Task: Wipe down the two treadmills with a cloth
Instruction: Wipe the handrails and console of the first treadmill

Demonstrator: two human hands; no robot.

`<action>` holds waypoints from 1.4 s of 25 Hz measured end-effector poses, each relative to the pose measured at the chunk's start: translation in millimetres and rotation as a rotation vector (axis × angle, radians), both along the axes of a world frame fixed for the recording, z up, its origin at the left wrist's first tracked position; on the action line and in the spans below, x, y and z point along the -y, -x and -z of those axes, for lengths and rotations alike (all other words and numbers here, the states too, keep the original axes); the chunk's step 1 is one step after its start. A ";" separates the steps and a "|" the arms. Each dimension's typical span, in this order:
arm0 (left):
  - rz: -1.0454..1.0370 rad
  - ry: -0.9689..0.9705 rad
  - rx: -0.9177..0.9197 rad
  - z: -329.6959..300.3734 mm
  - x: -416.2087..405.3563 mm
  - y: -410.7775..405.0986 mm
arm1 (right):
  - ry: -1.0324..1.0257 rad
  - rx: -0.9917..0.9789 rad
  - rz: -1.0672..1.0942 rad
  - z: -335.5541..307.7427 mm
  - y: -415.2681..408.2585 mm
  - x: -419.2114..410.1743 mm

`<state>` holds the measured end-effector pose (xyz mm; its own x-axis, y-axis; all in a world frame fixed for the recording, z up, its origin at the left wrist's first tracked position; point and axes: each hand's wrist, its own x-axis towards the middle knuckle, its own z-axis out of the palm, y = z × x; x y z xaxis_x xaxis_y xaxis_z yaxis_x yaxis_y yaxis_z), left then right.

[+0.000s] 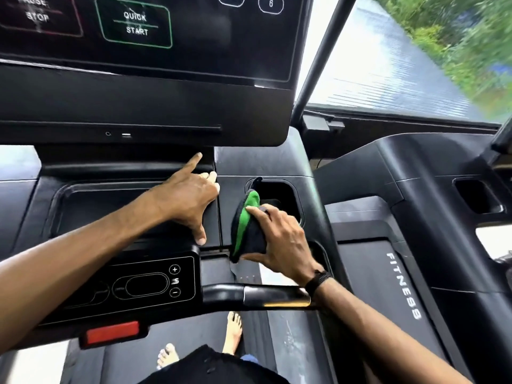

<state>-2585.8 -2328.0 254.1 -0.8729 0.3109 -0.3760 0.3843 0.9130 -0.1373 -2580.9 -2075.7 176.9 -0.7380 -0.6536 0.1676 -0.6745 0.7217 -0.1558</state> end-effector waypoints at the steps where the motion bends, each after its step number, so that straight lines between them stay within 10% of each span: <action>1: 0.005 0.010 -0.003 -0.1 -1.3 0.9 | -0.017 -0.007 0.007 0.7 3.4 -13.5; 15: -0.012 0.010 -0.012 -4.1 -1.7 0.3 | -0.178 0.055 -0.037 -11.3 24.9 -14.8; 22: 0.010 0.161 0.077 -24.9 -30.5 2.7 | -0.424 0.497 -0.028 -50.0 51.7 24.5; 30: -0.030 0.131 0.066 -20.0 -25.5 -0.2 | 0.209 -0.079 0.073 12.2 -11.6 -2.2; 35: -0.102 0.004 0.017 -6.2 -10.7 -0.9 | 0.075 -0.009 -0.058 -1.1 -24.1 22.1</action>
<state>-2584.9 -2317.3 260.3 -0.8934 0.2190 -0.3922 0.2914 0.9470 -0.1350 -2556.7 -2097.8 178.0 -0.6979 -0.6802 0.2242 -0.7161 0.6682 -0.2019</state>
